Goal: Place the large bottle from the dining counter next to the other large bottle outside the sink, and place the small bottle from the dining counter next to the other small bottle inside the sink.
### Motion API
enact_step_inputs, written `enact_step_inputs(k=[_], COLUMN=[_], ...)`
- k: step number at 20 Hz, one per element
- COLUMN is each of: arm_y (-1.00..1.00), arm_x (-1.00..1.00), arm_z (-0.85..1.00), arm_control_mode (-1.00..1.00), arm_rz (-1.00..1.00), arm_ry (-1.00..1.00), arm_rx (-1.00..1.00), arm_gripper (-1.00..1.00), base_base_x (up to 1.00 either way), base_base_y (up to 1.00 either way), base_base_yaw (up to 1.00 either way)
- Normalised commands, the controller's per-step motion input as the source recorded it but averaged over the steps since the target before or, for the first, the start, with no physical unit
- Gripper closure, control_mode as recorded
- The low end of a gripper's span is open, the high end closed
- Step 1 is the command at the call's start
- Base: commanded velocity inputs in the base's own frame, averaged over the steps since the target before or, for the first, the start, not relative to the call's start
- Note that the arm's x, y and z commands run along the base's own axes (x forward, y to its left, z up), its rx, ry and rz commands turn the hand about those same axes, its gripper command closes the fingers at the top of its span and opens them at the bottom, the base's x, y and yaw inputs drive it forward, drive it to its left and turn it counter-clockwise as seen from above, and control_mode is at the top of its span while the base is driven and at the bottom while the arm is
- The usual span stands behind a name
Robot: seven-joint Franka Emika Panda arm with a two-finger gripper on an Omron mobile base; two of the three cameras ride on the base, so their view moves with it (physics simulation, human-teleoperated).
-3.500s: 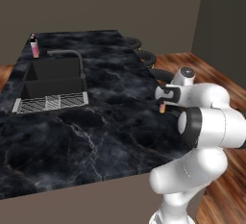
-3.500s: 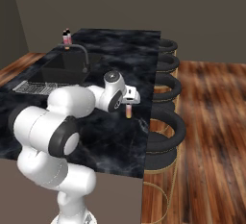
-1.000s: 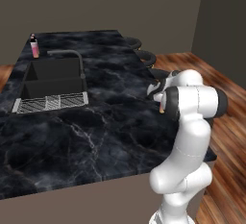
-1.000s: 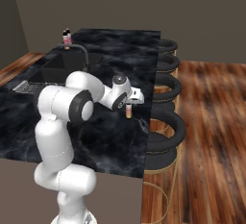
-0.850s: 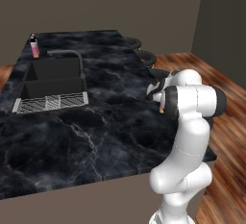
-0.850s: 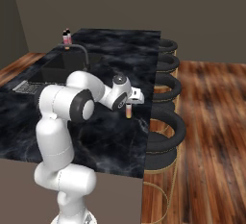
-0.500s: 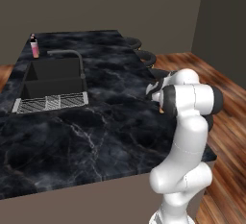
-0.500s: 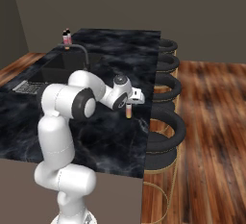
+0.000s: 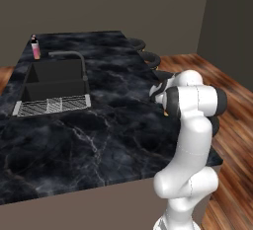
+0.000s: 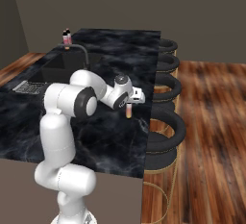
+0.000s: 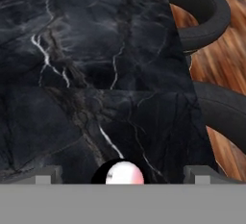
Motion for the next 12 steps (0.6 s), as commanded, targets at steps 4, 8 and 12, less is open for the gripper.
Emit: enact_step_inputs(k=[4, 8, 12], arm_y=[0.00, 0.00, 0.00], arm_x=[0.02, 0.00, 0.00], arm_z=[-0.09, -0.08, -0.05], arm_control_mode=[-1.00, -1.00, -1.00], arm_rz=[0.00, 0.00, 0.00], arm_ry=[0.00, 0.00, 0.00], arm_rx=[0.00, 0.00, 0.00], arm_gripper=[1.00, 1.00, 1.00], base_base_x=[0.00, 0.00, 0.00], base_base_y=[0.00, 0.00, 0.00], base_base_yaw=[0.00, 0.00, 0.00])
